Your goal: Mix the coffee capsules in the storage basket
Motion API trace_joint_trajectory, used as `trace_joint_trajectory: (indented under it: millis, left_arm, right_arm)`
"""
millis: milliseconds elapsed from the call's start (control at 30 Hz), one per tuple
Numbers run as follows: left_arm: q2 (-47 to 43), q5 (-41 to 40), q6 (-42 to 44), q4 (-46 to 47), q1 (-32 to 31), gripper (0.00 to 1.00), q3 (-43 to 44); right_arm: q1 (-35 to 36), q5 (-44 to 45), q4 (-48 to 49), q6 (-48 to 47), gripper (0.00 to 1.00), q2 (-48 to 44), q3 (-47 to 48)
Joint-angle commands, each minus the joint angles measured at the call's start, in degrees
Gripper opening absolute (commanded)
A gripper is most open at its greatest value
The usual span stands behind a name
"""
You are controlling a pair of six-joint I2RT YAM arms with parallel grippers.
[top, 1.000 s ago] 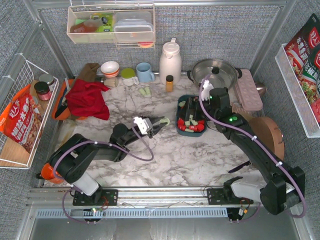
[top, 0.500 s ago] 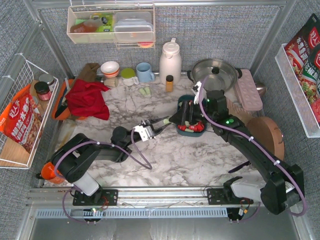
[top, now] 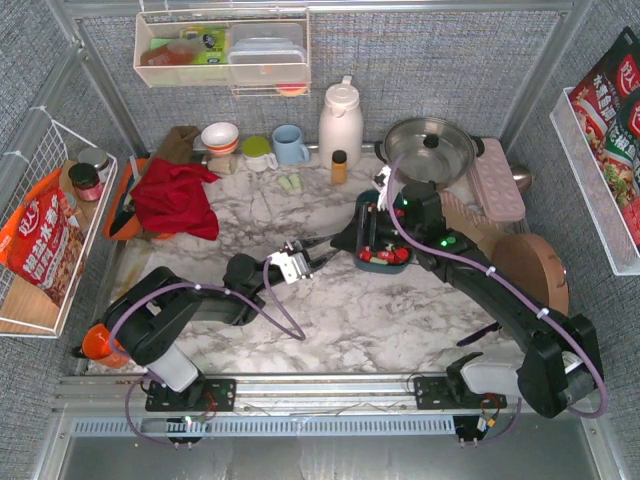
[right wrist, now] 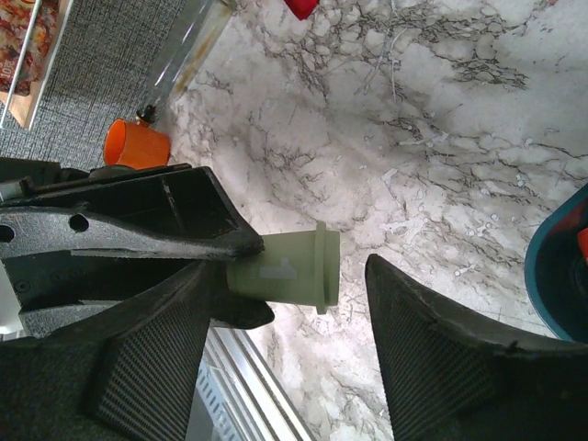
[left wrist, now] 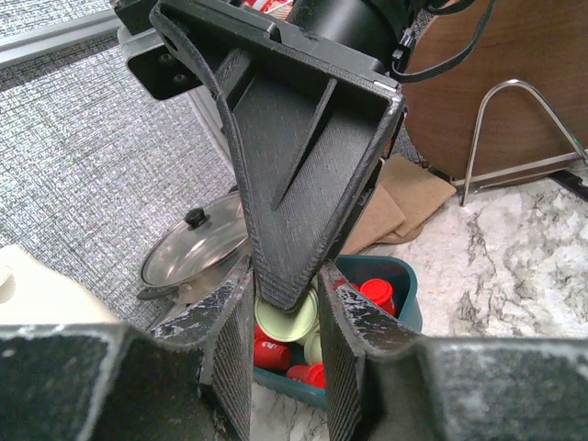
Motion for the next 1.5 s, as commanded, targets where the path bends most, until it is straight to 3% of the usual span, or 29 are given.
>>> trace_joint_trajectory:
  millis: [0,100,233,400,467,500,533,667,733,900,1067,1167,1267,1333,1467]
  left_arm:
    - [0.5,0.4,-0.2,2.5,-0.2,0.26,0.3]
    - [0.6,0.2,-0.2,2.5,-0.3,0.26,0.3]
    - [0.6,-0.4,-0.4,2.5,-0.3,0.30,0.1]
    - [0.3,-2.3,-1.9,2.6,-0.3,0.58,-0.8]
    - [-0.1,-3.7,-2.4,2.7,-0.3,0.77,-1.5]
    - [-0.2,-4.6,-2.5,2.7,-0.3,0.96,-2.0]
    - [-0.5,-5.5,-2.6,2.7,-0.3,0.99,-2.4]
    - [-1.5,-11.8,-3.4,2.7,-0.2,0.99,-4.6]
    - [-2.0,-16.5,-4.3,2.7,-0.3,0.99,-5.5]
    - [-2.3,-30.1,-7.9,2.4,-0.3,0.99,-7.2]
    - [-4.0,-44.7,-15.7,-0.7,-0.3,0.99,-8.2]
    - [-7.1,-49.4,-17.4,-12.3,-0.2,0.99,-6.4]
    - [-10.0,-55.2,-19.6,-33.8,0.1,0.99,1.3]
    - [-9.3,-60.5,-22.3,-47.0,0.3,0.99,7.1]
    - [-5.9,-63.9,-22.0,-56.3,0.7,0.99,13.4]
  right_arm:
    - [0.3,-0.7,2.0,-0.5,0.68,0.4,-0.2]
    - [0.4,-0.4,1.7,-0.5,0.63,0.7,-0.2]
    - [0.4,0.9,0.6,-1.1,0.41,0.6,-0.2]
    - [0.4,5.2,-1.4,-2.5,0.35,-1.1,-0.4]
    - [0.2,8.3,-3.2,-3.9,0.33,-2.2,-0.3]
    - [0.2,11.2,-4.8,-5.0,0.33,-3.0,-0.3]
    - [0.2,15.0,-6.3,-6.2,0.33,-3.8,-0.3]
    - [0.1,34.1,-8.4,-11.4,0.33,-5.5,-3.3]
    - [-0.5,39.0,-8.4,-13.8,0.33,-4.0,-4.0]
    - [-2.2,39.0,-7.1,-15.8,0.37,4.2,-1.5]
    - [-2.5,41.7,-9.7,-14.6,0.49,12.5,4.0]
    - [-2.5,43.6,-13.6,-14.0,0.59,14.6,5.7]
    - [-2.6,44.6,-13.7,-13.9,0.75,14.6,4.2]
    - [-2.8,43.7,-13.4,-13.8,0.79,14.2,3.2]
    - [-3.0,41.5,-11.2,-13.8,0.81,11.5,0.1]
